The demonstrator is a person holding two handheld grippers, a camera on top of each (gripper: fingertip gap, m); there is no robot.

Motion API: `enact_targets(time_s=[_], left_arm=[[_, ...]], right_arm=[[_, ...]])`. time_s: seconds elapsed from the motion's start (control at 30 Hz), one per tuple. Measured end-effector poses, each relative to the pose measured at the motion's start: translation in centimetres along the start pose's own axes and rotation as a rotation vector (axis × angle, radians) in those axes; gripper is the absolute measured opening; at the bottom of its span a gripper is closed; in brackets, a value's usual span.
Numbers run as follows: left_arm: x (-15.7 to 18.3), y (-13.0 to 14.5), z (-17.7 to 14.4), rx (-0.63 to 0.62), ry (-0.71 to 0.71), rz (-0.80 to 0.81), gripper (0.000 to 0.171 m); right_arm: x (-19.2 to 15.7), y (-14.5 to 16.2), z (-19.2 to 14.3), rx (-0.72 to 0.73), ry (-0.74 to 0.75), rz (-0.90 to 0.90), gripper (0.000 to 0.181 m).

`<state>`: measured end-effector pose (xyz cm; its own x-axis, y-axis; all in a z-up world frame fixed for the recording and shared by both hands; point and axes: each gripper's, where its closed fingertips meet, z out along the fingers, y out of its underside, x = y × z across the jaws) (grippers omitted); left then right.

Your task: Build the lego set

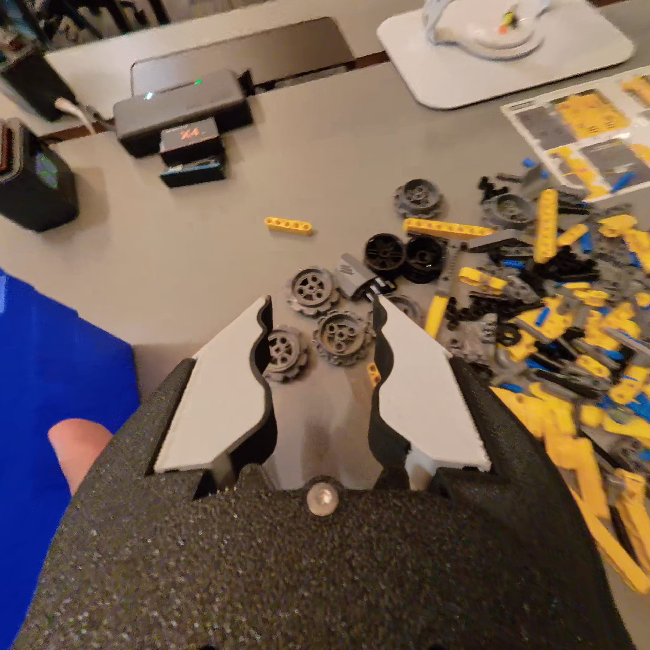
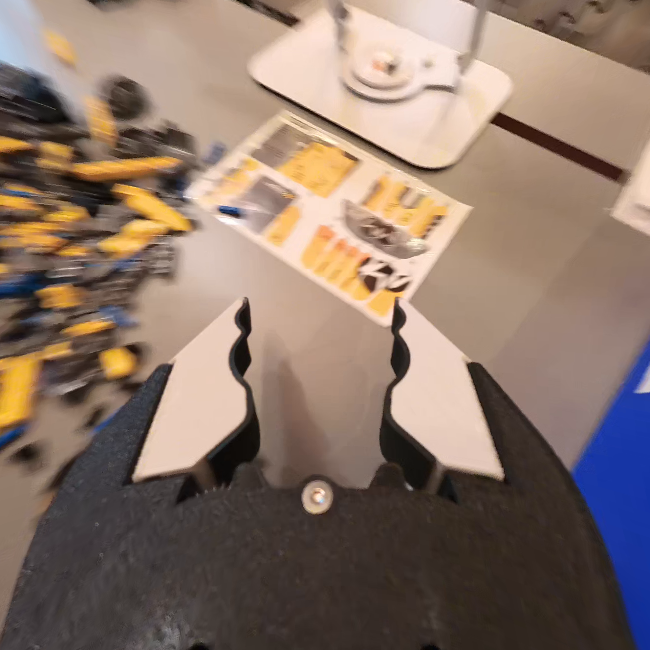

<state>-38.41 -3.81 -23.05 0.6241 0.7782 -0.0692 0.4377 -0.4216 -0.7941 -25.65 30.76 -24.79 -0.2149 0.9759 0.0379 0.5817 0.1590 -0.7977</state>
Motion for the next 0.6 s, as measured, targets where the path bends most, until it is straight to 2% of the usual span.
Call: enact_targets(time_s=[0.1,0.27,0.6], left_arm=[[-1.4,1.3,0.7,-0.051,-0.046,-0.034,0.057],[-1.8,3.6,2.0,-0.098,-0.017,-0.086,0.061],[-1.7,4.0,2.1,-0.089,0.077,-0.205,0.064]], right_arm=[[0.9,0.5,1.4,-0.027,0.02,0.016,0.08],[1.3,2.2,2.5,-0.086,0.018,0.035,0.081],[1.5,2.3,2.5,-0.091,0.008,0.052,0.082]])
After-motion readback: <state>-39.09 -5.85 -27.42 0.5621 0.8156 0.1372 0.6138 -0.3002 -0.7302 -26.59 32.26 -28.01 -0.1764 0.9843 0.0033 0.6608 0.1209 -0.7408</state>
